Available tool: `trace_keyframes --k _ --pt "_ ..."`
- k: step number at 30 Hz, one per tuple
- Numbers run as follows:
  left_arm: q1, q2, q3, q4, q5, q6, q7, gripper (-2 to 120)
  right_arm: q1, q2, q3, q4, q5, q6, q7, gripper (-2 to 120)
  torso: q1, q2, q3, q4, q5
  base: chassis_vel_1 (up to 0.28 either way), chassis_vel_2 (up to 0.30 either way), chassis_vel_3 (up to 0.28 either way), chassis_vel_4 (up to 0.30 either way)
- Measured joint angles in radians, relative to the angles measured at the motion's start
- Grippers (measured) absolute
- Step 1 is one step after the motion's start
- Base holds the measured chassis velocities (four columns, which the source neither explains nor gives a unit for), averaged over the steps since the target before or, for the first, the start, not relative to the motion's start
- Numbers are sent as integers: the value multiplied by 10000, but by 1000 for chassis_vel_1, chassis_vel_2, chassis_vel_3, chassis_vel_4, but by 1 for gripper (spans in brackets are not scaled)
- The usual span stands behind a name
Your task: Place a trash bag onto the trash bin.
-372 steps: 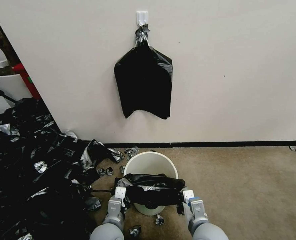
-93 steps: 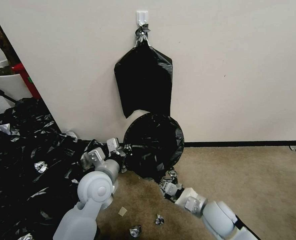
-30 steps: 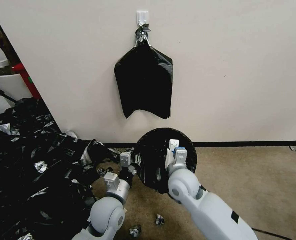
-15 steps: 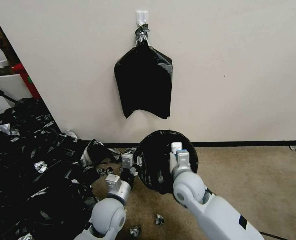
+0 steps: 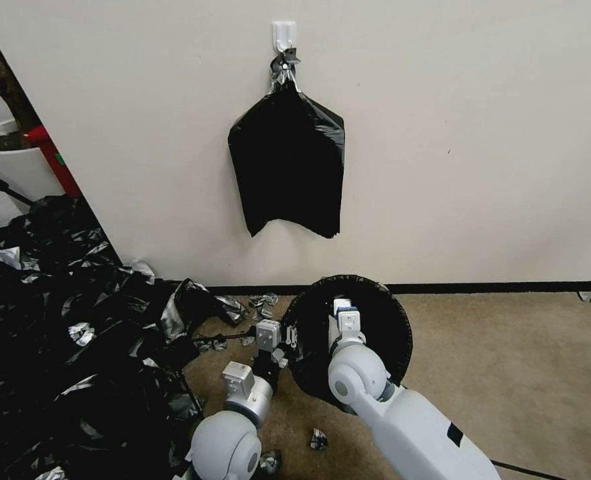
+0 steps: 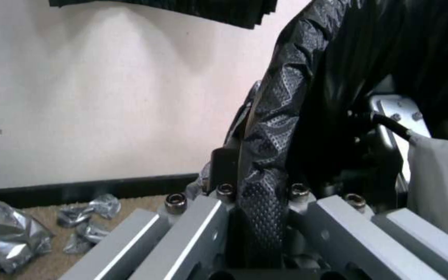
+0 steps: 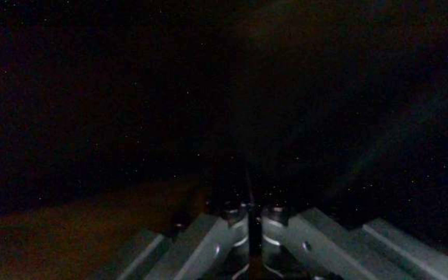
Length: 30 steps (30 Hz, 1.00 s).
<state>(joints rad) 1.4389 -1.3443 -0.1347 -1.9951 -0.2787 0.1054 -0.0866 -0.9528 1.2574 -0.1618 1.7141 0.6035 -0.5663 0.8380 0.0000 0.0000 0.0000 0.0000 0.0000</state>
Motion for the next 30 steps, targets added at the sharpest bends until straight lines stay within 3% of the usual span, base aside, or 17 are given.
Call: trace_keyframes --k 6,10,15,20,25,26,30 --pt "31 9 6 -62 -19 26 -23 2 -395 -122 129 353 -781 448 -416 0 0 0 0 -1 0 0 0 0 0" --pt "12 1 44 -62 -20 45 -44 2 -833 -171 2 928 -50 743 -807 0 0 0 -1 0 1 0 0 0 0" --pt "16 -6 134 -139 -17 62 -47 2 -1006 -124 -165 1041 1245 395 -544 0 1 0 -1 0 0 0 0 0 0" --pt "75 -6 142 -231 -17 68 -46 2 -985 -153 -211 799 1248 109 -308 0 1 0 0 0 0 0 0 0 0" --pt "252 5 135 -372 -17 69 -29 2 -932 -266 -189 524 12 -101 -232 0 0 0 0 0 0 0 0 0 0" --pt "270 -3 128 -379 -17 81 -51 2 -1059 -272 -182 610 -758 324 -565 0 0 0 0 0 0 0 0 0 0" --pt "216 -16 127 -350 -17 272 -251 2 -1544 -406 -100 1376 -1315 820 -1600 0 0 0 0 0 1 0 0 0 0"
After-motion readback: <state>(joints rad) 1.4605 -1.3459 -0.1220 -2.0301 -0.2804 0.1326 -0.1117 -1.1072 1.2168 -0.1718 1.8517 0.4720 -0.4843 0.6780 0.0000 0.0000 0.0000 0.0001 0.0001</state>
